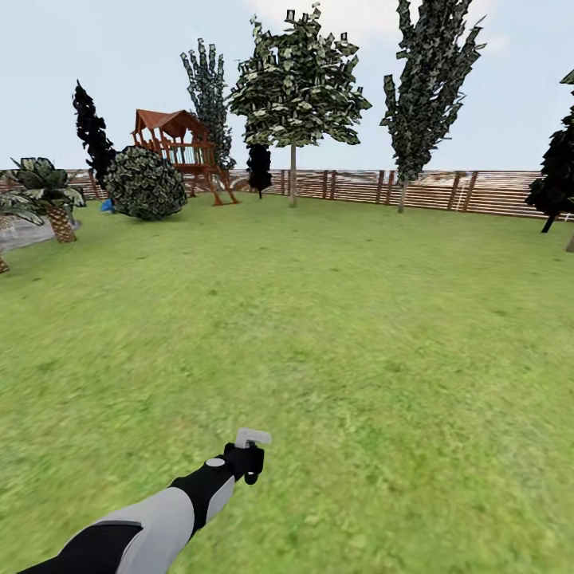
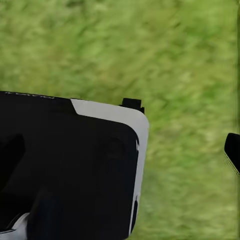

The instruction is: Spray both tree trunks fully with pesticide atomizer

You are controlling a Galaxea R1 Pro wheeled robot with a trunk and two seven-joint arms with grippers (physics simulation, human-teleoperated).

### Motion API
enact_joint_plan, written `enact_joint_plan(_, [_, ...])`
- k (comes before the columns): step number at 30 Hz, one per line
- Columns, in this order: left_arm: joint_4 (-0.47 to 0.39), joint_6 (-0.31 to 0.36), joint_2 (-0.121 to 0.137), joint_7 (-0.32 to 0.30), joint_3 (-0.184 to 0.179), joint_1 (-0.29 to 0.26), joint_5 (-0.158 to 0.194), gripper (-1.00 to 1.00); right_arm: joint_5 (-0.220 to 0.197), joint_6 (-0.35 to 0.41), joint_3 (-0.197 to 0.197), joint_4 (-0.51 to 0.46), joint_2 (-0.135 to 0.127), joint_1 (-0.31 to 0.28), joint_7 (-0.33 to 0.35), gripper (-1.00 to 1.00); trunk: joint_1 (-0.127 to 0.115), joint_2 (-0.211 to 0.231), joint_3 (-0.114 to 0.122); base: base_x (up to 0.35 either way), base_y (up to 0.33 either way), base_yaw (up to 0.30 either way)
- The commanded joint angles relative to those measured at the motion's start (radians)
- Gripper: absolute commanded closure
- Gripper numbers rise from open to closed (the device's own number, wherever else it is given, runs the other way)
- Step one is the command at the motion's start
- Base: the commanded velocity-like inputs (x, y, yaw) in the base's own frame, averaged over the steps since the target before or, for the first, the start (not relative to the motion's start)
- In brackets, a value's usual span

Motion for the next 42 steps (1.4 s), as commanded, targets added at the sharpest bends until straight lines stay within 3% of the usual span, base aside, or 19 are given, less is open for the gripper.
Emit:
enact_joint_plan(1, [0.001, -0.004, 0.000, -0.001, 0.005, -0.001, -0.009, 1.00, 0.002, -0.009, 0.003, 0.004, 0.000, -0.002, 0.002, -1.00, 0.001, -0.001, -0.002, 0.350, 0.000, 0.000])
enact_joint_plan(8, [0.001, -0.003, 0.000, -0.001, 0.006, -0.001, -0.008, 1.00, 0.002, -0.009, 0.003, 0.004, 0.000, -0.002, 0.002, -1.00, 0.001, -0.001, -0.002, 0.350, 0.000, 0.000])
enact_joint_plan(11, [-0.025, -0.003, 0.008, 0.000, 0.055, -0.001, 0.045, 1.00, 0.002, -0.009, 0.003, 0.004, 0.000, -0.002, 0.002, -1.00, 0.001, -0.001, -0.002, 0.350, 0.000, 0.000])
enact_joint_plan(14, [-0.043, -0.003, 0.014, 0.000, 0.071, -0.001, 0.065, 1.00, 0.002, -0.009, 0.003, 0.004, 0.000, -0.002, 0.002, -1.00, 0.001, -0.001, -0.002, 0.350, 0.000, 0.000])
enact_joint_plan(33, [-0.050, -0.002, 0.020, 0.003, 0.077, -0.001, 0.072, 1.00, 0.003, -0.009, 0.003, 0.004, 0.001, -0.002, 0.002, -1.00, 0.001, -0.001, -0.002, 0.350, 0.000, 0.000])
enact_joint_plan(38, [-0.050, -0.002, 0.069, 0.003, 0.077, -0.001, 0.073, 1.00, 0.003, -0.009, 0.003, 0.004, 0.001, -0.002, 0.002, -1.00, 0.001, -0.001, -0.002, 0.350, 0.000, 0.000])
enact_joint_plan(42, [-0.049, -0.002, 0.082, 0.003, 0.078, -0.001, 0.074, 1.00, 0.004, -0.008, 0.004, 0.004, 0.001, -0.002, 0.002, -1.00, 0.001, -0.001, -0.002, 0.350, 0.000, 0.000])
